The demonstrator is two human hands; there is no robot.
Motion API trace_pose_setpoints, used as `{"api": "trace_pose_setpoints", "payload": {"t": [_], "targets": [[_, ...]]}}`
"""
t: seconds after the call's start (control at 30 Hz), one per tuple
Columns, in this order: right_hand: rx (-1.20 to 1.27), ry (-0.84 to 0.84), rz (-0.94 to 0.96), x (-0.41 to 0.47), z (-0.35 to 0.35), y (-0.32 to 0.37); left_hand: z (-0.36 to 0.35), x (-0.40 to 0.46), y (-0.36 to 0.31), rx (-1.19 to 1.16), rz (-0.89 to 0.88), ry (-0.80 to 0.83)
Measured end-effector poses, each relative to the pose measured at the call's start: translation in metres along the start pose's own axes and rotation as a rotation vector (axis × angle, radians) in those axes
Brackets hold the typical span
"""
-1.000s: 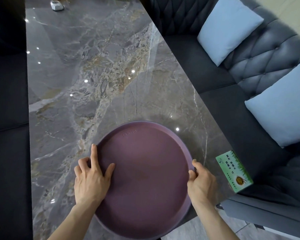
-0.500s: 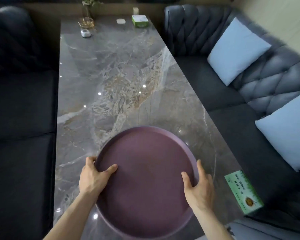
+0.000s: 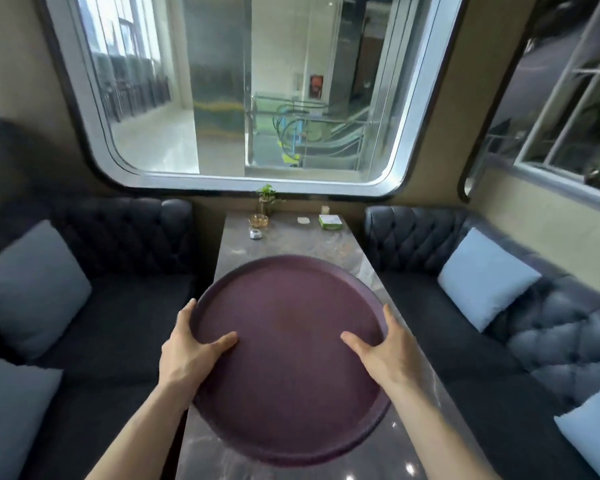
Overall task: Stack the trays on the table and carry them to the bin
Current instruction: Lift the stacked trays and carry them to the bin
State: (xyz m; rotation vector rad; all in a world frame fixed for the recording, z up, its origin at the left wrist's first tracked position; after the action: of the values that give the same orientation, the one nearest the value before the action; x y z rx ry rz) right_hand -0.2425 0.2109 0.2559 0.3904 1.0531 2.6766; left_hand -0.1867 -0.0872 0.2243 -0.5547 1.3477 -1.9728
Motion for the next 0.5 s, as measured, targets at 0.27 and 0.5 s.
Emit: {"api": "trace_pose_setpoints", "payload": {"t": [0.27,0.5], "targets": [[0.095,-0.100,0.116,0.012,0.042,0.080,0.058,0.016,-0.079,-0.093,-0.109,-0.113],[0.146,-0.117,0.158,0.021,0.071,0.101,0.073,0.004,-0.109,-0.152,-0.109,-0.143]]}}
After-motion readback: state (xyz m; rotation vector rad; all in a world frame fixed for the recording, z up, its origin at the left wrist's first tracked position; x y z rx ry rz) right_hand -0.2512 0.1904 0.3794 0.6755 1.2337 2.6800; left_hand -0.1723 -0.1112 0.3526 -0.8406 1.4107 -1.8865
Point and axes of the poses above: each hand's wrist, its own x-axis towards the middle knuckle, its own z-axis out of the back of the hand, y = z × x, the point moved 1 cm from there along x, towards the middle knuckle, and after that the axes turned 12 degrees about -y, right-handed, at the moved point
